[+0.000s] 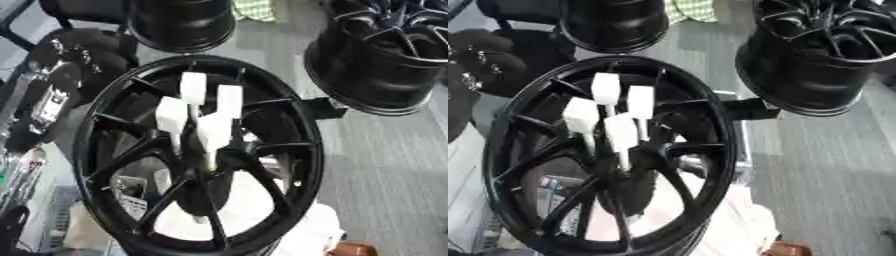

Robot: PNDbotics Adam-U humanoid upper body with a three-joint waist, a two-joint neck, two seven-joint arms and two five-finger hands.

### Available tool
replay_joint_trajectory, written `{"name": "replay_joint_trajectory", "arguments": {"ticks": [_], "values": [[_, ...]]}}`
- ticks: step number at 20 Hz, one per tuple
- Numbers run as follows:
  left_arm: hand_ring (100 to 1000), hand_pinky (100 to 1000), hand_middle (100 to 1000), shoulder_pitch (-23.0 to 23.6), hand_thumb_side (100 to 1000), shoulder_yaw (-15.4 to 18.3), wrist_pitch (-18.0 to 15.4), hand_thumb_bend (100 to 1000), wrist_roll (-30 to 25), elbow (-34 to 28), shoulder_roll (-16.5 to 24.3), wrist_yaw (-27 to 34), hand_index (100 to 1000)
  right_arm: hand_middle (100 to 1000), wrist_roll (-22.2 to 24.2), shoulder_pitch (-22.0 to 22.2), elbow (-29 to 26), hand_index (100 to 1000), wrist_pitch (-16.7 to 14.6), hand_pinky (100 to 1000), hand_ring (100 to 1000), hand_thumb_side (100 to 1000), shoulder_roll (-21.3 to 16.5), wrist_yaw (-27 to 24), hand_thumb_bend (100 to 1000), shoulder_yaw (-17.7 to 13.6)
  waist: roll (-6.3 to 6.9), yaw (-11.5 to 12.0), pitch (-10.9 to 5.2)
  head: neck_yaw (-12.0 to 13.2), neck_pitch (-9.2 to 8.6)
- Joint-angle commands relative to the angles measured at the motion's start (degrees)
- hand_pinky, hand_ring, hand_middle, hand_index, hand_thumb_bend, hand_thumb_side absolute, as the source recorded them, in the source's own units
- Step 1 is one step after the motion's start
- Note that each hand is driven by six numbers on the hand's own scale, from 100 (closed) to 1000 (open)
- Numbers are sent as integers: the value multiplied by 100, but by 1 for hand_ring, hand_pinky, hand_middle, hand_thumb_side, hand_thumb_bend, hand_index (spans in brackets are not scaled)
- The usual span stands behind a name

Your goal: Pull the pin out of the wheel hub.

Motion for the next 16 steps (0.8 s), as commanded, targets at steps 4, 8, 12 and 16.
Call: {"name": "replay_joint_trajectory", "arguments": {"ticks": [4, 8, 12, 16], "values": [[726, 795, 758, -83, 598, 14, -42, 100, -39, -96, 207, -36, 870, 753, 1041, -579, -67, 822, -106, 914, 864, 472, -898, -144, 209, 305, -9, 48, 20, -156, 28], [726, 794, 758, -154, 599, -41, -41, 100, -88, -96, 216, -26, 870, 756, 1501, -827, -67, 822, -394, 913, 862, 486, -1060, -63, 237, 703, -29, 96, 72, -218, 14], [725, 794, 758, -161, 603, -69, -12, 100, -130, -96, 204, -34, 869, 760, 1881, -1038, -67, 824, -665, 914, 863, 493, -1142, 113, 260, 994, -42, 139, 115, -259, -3], [724, 793, 757, -147, 604, -122, -7, 100, -177, -96, 221, -46, 868, 761, 2115, -1292, -67, 825, -960, 915, 863, 494, -1198, 233, 270, 1176, -44, 175, 126, -263, -12]]}}
